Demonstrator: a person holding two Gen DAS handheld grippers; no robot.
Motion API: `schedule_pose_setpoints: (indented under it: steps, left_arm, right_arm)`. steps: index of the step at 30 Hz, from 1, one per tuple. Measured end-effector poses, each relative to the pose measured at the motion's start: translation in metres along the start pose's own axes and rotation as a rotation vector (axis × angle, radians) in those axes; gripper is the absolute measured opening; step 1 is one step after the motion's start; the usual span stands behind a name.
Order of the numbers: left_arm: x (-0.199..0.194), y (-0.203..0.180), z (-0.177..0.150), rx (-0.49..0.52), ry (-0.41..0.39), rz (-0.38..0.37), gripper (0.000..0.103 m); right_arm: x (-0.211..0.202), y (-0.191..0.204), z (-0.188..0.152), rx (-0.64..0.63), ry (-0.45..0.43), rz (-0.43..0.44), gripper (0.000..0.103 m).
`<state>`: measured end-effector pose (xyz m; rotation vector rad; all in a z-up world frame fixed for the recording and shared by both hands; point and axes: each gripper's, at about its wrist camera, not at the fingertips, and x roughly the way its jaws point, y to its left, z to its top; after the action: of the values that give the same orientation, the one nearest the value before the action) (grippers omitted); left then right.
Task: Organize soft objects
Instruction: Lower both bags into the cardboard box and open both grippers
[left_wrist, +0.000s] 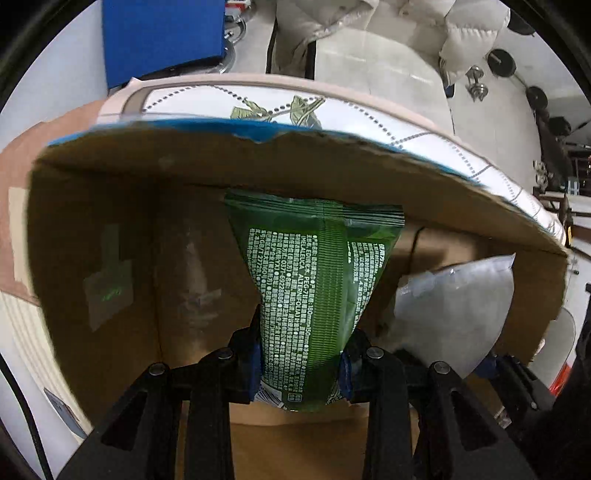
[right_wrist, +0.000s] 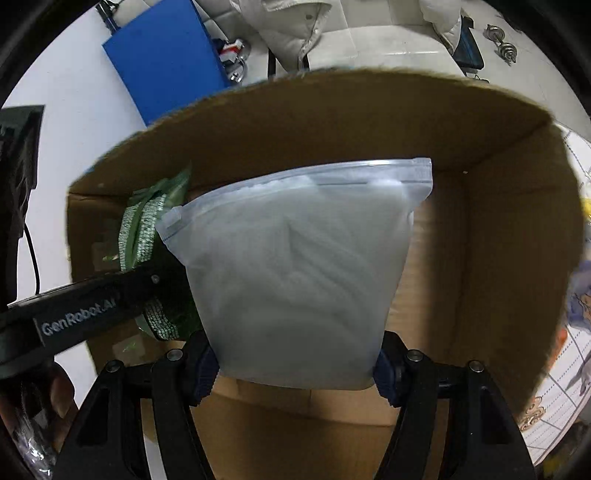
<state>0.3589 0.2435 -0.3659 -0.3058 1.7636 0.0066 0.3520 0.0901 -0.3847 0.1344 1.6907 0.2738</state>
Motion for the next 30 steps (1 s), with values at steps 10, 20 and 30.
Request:
schedule_pose_setpoints:
  steps: [10,20,30]
  left_arm:
    - [-0.012,0.008,-0.009,0.005,-0.003,-0.006,0.067]
    - [-0.073,0.011,-0.077,0.084,-0.201,0.081,0.1]
    - [-0.113,0.004,-0.15,0.069,-0.385,0.105,0.1]
  right_arm:
    - [0.003,0.027,0.001,-0.073,0.007,-0.078,0.103]
    - [-0.059,0.026,-0.051,-0.088,-0.123,-0.165,0.103]
    - [-0.115,0.018,-0.118,-0.126,-0.236,-0.177,0.103]
